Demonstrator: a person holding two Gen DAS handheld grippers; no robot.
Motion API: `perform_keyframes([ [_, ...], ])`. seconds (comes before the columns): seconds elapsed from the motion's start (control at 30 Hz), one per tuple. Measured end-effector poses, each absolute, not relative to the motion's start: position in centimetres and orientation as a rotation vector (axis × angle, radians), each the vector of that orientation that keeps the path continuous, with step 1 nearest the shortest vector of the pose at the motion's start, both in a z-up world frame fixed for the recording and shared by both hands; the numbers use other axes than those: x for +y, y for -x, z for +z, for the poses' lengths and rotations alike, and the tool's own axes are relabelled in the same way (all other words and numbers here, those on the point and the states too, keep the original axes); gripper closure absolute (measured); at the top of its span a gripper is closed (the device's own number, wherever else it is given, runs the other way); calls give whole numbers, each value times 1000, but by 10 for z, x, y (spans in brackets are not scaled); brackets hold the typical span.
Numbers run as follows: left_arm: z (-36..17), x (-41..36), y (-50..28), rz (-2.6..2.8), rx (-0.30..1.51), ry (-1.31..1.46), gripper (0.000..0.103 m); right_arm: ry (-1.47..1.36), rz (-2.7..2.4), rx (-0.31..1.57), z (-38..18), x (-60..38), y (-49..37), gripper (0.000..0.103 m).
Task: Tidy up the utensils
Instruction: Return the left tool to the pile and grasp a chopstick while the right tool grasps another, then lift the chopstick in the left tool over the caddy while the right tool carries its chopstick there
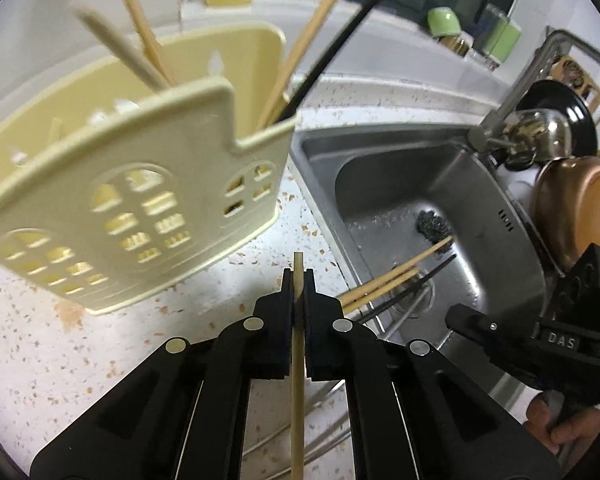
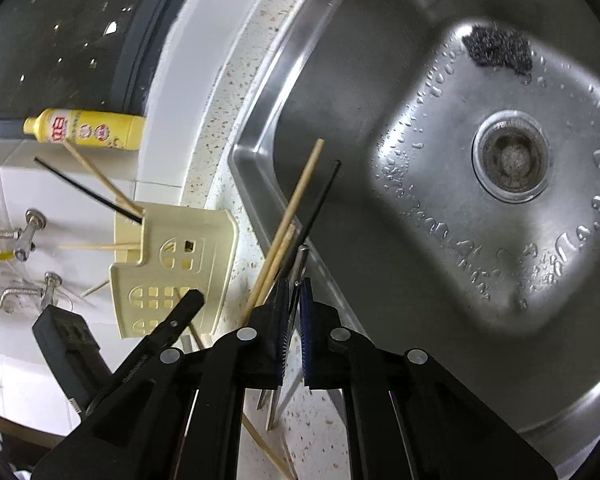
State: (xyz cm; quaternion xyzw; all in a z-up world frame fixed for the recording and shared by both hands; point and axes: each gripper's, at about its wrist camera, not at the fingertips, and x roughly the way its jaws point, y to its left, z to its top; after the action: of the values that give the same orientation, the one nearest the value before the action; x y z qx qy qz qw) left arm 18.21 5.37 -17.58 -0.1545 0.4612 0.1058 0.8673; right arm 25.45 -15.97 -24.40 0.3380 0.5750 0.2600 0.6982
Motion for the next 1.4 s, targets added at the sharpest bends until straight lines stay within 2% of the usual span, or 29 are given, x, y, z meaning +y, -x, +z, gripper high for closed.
perform_keyframes([
  [0.37,-104,66,-129,221,804,334,99,-582,620,1196,-183,-162,-233,102],
  [0.7,-60,68,-92,194,713,336,99,-433,649,1107,-134,-154,-205,102],
  [1.07,-36,61,-75,126,672,318,99,-314,678,1020,-90,-142,-191,102],
  [1.4,10,74,-82,111,580,291,99,-210,740,922,-36,-115,-208,102],
])
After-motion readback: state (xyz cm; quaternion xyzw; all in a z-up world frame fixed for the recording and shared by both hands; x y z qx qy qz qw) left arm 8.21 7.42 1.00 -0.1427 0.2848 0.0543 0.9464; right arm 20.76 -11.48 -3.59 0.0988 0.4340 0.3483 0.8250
